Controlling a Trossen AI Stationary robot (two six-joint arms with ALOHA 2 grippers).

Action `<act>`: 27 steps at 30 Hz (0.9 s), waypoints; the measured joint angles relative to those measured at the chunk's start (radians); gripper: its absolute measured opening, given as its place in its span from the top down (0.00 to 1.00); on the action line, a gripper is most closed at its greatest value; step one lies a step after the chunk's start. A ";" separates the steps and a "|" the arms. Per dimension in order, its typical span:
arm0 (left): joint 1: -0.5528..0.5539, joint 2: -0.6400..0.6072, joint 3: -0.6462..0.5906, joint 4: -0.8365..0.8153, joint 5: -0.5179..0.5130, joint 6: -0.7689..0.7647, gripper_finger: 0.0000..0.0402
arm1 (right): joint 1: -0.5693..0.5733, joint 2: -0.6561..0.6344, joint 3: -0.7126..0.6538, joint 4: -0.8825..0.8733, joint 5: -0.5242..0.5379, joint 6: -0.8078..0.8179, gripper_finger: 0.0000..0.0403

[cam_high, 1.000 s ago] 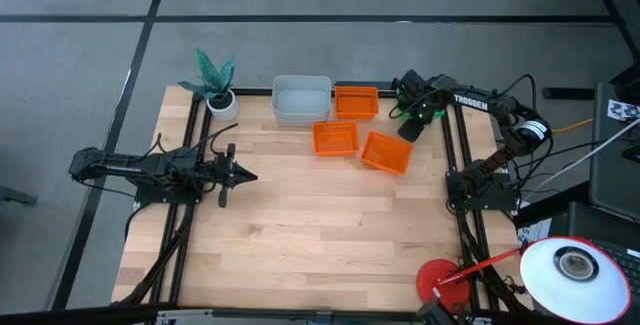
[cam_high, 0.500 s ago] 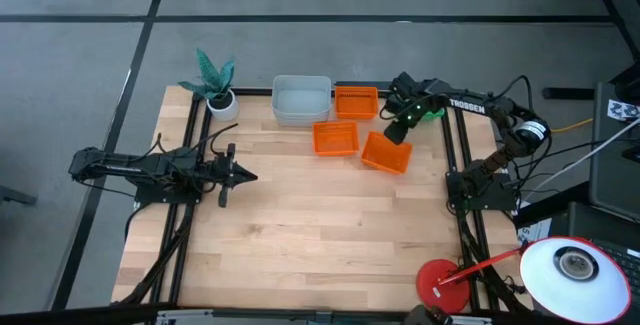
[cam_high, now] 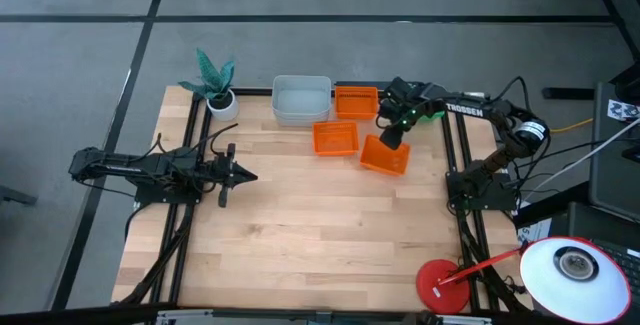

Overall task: Stack baskets by color
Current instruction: Stack the right orange bin on the top orange bin

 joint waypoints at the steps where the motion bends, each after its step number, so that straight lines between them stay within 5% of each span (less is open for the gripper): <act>1: 0.000 0.000 0.000 0.000 0.000 0.000 1.00 | 0.002 0.000 0.000 0.009 0.000 0.000 0.70; 15: 0.000 0.000 0.000 0.000 0.000 0.000 1.00 | 0.002 0.000 -0.004 0.023 -0.069 -0.049 0.70; 27: 0.000 0.000 0.000 0.000 0.000 0.000 1.00 | 0.044 0.000 -0.208 0.169 0.000 -0.075 0.70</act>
